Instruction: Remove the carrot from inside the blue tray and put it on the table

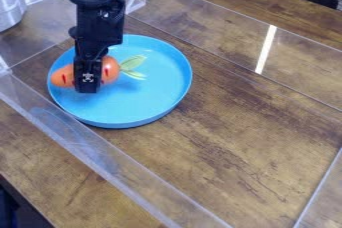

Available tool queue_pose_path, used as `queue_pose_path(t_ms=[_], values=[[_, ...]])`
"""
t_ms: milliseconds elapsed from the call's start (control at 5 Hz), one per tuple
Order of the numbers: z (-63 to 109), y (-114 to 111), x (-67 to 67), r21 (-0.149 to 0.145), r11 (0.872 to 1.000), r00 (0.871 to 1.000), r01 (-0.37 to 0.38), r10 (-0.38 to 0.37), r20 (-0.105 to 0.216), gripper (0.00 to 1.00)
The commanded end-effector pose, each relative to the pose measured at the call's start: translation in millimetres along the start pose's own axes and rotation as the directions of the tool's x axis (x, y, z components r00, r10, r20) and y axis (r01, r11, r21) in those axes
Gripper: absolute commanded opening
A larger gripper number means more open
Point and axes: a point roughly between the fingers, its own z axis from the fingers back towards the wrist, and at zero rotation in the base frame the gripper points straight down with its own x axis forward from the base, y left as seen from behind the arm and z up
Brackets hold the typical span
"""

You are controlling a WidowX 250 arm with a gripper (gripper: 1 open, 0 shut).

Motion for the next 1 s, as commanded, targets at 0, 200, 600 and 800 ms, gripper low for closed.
queue_pose_path(t_ms=[0,200,600,800], values=[[31.0,8.3,6.0,0.089,0.996,0.998,0.000,-0.005,0.055,0.00],[33.7,7.6,6.1,0.092,0.996,0.998,0.001,-0.006,0.055,0.00],[38.5,6.4,6.0,0.095,0.995,0.998,0.002,-0.007,0.056,0.00],[40.9,5.7,5.9,0.097,0.995,0.998,0.003,-0.008,0.057,0.00]])
